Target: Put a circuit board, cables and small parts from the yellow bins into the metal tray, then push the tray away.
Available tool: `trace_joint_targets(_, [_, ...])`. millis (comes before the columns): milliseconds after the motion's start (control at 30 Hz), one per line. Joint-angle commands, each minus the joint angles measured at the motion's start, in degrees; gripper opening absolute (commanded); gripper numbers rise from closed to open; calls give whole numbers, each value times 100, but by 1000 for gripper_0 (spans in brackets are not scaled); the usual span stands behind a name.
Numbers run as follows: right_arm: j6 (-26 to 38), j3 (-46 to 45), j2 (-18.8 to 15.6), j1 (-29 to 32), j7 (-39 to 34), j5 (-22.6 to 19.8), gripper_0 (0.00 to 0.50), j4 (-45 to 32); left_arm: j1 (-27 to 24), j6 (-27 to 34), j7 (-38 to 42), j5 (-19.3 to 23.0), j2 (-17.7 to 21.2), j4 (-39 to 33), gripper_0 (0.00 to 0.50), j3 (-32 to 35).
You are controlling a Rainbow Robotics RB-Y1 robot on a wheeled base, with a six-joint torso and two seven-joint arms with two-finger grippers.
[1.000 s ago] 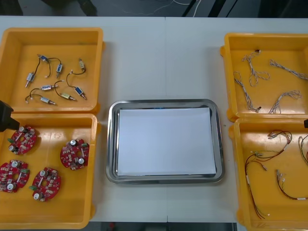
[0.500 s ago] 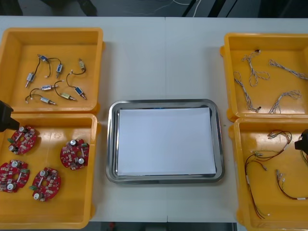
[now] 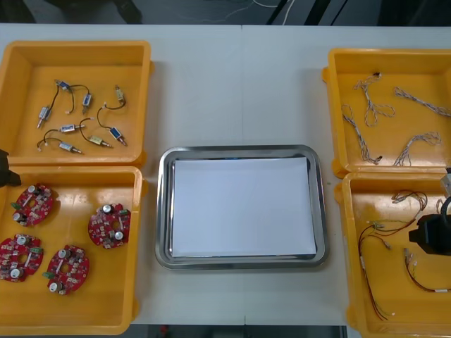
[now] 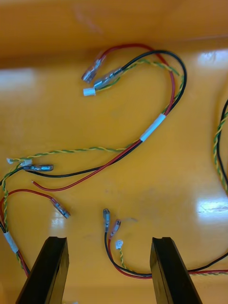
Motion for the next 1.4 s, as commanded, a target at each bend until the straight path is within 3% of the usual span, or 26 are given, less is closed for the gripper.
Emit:
trace_joint_targets(33, [-219,153,172,236,-314,97,500,-60,324,34,317,-414,-89,-172,500,188])
trace_joint_targets(333, [-834,338,198,351,-261,141,500,362,342,34,1354,-546,-133,-286,500,188])
trace_joint_targets(467, [-948,426,198,386,-234,211,500,441,456,34,1723,-537,-353,-427,500,338])
trace_joint_targets(733, [-1291,619,198,632,-243,352,500,494,1045,-32,1846,-528,-994,-708,500,865])
trace_joint_targets(1033, [-1555,716,198,799,-234,466,500,494,1379,-481,1917,-695,-1618,-770,500,900])
trace_joint_targets(1400, [-1792,769,277,896,-234,616,500,502,2055,-1351,1917,-818,-1900,-770,500,549])
